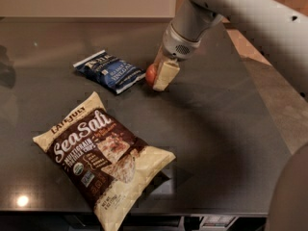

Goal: Move apple near blue chip bag

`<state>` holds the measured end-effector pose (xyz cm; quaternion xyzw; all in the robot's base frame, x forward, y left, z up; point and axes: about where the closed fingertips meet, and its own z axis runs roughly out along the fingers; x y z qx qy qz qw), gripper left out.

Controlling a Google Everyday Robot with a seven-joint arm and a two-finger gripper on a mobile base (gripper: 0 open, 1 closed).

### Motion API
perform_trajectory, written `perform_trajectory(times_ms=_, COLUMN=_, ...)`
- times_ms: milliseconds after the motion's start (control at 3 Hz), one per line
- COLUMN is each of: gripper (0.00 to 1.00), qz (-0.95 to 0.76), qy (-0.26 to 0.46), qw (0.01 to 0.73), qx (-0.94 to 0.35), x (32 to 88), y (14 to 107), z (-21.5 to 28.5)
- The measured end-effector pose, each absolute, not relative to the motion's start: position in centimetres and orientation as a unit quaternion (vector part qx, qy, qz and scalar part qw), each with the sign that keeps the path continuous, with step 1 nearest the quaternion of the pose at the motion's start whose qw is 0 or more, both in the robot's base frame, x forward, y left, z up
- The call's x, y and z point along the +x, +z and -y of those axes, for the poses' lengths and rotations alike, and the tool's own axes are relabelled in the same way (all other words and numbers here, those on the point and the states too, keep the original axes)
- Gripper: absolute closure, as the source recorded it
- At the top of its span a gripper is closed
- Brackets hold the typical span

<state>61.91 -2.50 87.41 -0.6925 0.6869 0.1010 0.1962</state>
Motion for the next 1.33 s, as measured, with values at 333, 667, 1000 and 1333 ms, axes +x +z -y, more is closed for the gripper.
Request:
perform_trajectory(times_ms=333, gripper=0.82, qz=-0.693, qy=0.089, qw=0.189, qx=-0.690, x=63.9, y=86.7, z=1.7)
perform_trajectory(times_ms=667, gripper=0.59, qz=-0.698, qy=0.083, qw=0.180, qx=-0.688, x=65.1, y=85.9, z=1.6)
perform_trajectory(times_ms=1000, gripper=0.36, qz=-0.701, qy=0.086, qw=0.181, qx=-0.685, x=65.8, y=85.8, z=1.9)
perform_trajectory(times_ms=1333, gripper=0.13, qz=-0.700, qy=0.087, qw=0.180, qx=-0.686, x=65.8, y=85.6, z=1.7)
